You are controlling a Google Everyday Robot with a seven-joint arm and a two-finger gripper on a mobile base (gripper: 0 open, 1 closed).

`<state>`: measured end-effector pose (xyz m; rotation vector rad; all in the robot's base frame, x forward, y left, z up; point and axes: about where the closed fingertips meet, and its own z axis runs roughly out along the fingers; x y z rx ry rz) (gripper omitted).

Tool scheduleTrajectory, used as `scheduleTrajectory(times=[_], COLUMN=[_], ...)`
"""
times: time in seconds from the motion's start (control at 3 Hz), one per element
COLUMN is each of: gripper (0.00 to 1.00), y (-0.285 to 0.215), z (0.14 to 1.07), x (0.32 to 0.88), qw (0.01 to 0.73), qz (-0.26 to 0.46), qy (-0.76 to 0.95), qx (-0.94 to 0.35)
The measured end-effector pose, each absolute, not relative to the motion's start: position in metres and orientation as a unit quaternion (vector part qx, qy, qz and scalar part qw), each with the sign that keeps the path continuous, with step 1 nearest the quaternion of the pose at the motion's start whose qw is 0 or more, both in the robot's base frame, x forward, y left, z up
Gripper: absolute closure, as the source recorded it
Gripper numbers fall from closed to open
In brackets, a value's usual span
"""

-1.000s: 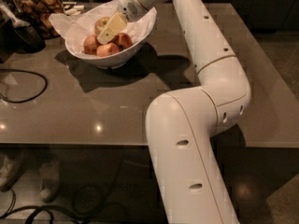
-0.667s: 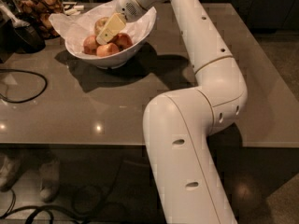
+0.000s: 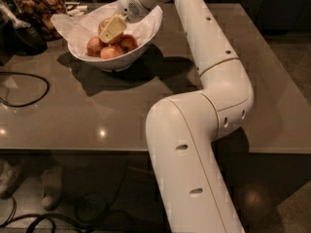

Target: Pick apple from white bowl

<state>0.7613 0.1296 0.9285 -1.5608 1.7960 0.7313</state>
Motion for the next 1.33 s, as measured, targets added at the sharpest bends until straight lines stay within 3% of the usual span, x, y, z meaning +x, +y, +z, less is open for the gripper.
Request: scheduleTrajectory(times=[0.67,1.33], gripper=[0.95,1.00], y=[0.130,0.134], z=[0.928,0.956], x=[0.761,0.751], qw=[0.320,0.331], qz=[0.278,0.289], qy=[0.683,0.679], qx=[-0.594,-0.588])
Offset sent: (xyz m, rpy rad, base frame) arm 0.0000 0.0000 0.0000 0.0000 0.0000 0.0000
